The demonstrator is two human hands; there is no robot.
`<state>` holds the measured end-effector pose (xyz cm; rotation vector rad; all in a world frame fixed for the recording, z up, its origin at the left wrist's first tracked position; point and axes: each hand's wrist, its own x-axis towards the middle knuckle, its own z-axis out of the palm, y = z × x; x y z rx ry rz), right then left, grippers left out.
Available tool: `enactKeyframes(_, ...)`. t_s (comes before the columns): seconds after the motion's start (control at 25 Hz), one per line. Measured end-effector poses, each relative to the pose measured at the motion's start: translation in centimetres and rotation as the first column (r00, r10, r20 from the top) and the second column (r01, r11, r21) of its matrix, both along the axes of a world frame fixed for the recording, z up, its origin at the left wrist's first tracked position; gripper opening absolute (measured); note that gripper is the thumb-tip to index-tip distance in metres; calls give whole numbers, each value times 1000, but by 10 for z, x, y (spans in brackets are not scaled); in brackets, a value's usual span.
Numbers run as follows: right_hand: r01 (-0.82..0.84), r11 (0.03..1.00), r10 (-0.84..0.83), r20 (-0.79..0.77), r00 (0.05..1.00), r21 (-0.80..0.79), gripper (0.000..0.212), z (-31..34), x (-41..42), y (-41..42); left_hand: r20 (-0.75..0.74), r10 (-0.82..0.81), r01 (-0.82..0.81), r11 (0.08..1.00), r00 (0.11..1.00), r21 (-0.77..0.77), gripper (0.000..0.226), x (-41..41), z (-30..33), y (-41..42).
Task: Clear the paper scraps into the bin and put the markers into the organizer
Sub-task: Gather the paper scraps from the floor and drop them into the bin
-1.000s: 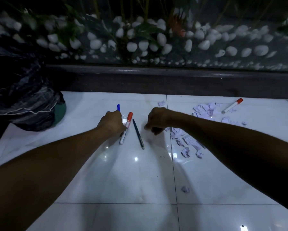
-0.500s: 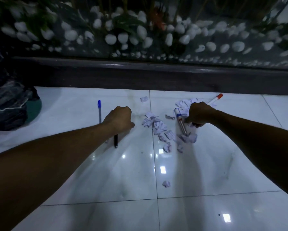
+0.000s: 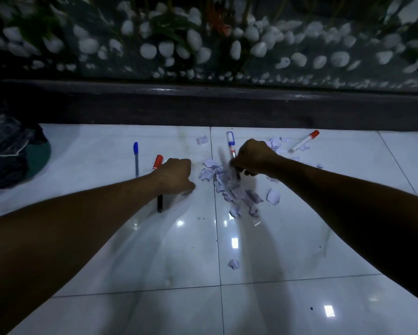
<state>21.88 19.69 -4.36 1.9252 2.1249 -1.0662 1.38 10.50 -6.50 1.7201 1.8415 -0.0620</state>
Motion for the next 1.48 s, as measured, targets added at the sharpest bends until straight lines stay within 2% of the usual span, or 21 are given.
enactKeyframes(0.08, -34, 999, 31, -87, 996, -29, 23, 6, -22, -10, 43, 108, -109, 994, 993, 29, 31, -14, 3, 1)
enactKeyframes(0.24, -116, 988, 105, -114, 988, -101, 27, -1, -57, -33, 103, 295, -294, 956, 950, -22, 28, -37, 14, 3)
enactKeyframes(0.44, -155, 976, 133, -144, 981, -155, 35, -3, -81, -45, 131, 286, -279, 958, 949, -71, 31, -53, 20, -16)
enactKeyframes(0.52, -233, 969, 226, -84, 970, -86, 36, 1, -81, -45, 148, 285, -276, 958, 947, -75, 32, -58, 21, -22)
enactKeyframes(0.64, -447, 893, 439, 117, 891, 48, 36, 10, -68, -46, 150, 252, -246, 967, 956, -61, 28, -59, 27, -28)
enactKeyframes(0.72, -505, 862, 507, 83, 858, -53, 31, 17, -56, -59, 165, 223, -219, 975, 961, -41, 24, -55, 30, -31)
enactKeyframes(0.84, -540, 745, 553, -90, 829, -392, 24, 20, -41, -98, 152, 181, -175, 983, 972, -51, 28, -45, 37, -33)
enactKeyframes(0.96, -605, 567, 689, -81, 720, -559, 26, 9, -21, -147, 147, 144, -137, 989, 979, -58, 31, -30, 45, -31)
enactKeyframes(1.12, -753, 409, 900, 90, 427, -515, 47, -6, 6, -173, 142, 99, -93, 994, 985, -51, 30, -9, 57, -25)
enactKeyframes(1.16, -779, 417, 904, 130, 406, -468, 49, -5, 13, -165, 140, 88, -82, 996, 986, -45, 30, -4, 59, -24)
enactKeyframes(1.2, -789, 464, 885, 164, 436, -404, 50, -3, 18, -153, 137, 75, -70, 997, 988, -41, 31, 1, 60, -23)
enactKeyframes(1.32, -720, 656, 754, 222, 618, -226, 49, 14, 31, -110, 108, 33, -28, 999, 994, -46, 36, 11, 60, -20)
enactKeyframes(1.48, -607, 790, 610, 216, 762, -86, 42, 30, 59, -65, -7, -57, 56, 995, 998, -83, 43, 28, 66, -24)
